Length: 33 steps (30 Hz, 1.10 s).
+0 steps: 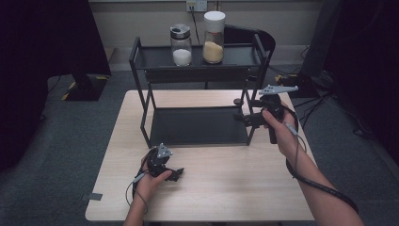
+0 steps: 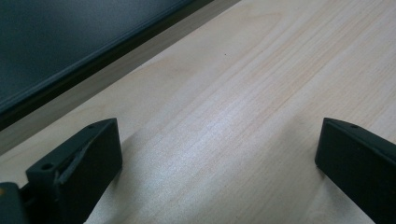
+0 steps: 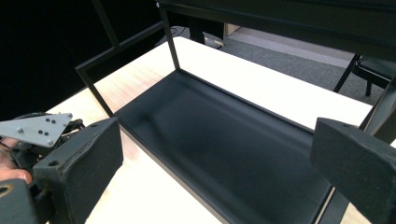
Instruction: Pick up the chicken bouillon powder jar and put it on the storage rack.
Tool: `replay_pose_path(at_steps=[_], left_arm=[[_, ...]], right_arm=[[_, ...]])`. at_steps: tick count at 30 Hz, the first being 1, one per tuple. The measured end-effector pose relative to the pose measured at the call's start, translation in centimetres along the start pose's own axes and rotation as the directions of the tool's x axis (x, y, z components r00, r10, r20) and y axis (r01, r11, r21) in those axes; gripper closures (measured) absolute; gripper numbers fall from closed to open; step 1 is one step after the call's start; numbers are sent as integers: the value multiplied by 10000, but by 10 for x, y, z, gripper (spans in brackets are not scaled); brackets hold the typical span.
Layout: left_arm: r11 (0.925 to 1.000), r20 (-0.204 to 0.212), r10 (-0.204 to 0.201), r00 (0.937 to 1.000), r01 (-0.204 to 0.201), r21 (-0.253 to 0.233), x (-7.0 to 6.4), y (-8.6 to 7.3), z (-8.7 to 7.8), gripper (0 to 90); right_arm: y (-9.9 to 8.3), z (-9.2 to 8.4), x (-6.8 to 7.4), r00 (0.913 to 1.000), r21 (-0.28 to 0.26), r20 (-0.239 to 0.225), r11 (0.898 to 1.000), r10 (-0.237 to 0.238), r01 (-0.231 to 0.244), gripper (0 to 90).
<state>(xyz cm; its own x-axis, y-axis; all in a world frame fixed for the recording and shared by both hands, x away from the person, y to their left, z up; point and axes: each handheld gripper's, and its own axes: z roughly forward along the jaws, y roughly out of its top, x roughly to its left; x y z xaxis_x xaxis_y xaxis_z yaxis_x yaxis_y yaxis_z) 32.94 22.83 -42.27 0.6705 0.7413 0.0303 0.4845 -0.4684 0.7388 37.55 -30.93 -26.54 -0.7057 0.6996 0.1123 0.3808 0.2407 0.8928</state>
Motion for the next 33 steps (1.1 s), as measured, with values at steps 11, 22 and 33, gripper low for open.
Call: replay_pose_path(at_steps=[11,22,33], left_arm=[[10000,0,4,10000,-4,1,0,0,0,0],[10000,-1,2,10000,-2,-1,0,0,0,0],[10000,9,-30,10000,30,-5,0,0,0,0]], right_arm=[[-21,-1,-5,9998,91,-85,9998,189,-188,17],[-41,-5,-9,9995,191,-140,9995,270,-267,17],[-63,-9,-14,9989,275,-184,9987,441,-436,17]])
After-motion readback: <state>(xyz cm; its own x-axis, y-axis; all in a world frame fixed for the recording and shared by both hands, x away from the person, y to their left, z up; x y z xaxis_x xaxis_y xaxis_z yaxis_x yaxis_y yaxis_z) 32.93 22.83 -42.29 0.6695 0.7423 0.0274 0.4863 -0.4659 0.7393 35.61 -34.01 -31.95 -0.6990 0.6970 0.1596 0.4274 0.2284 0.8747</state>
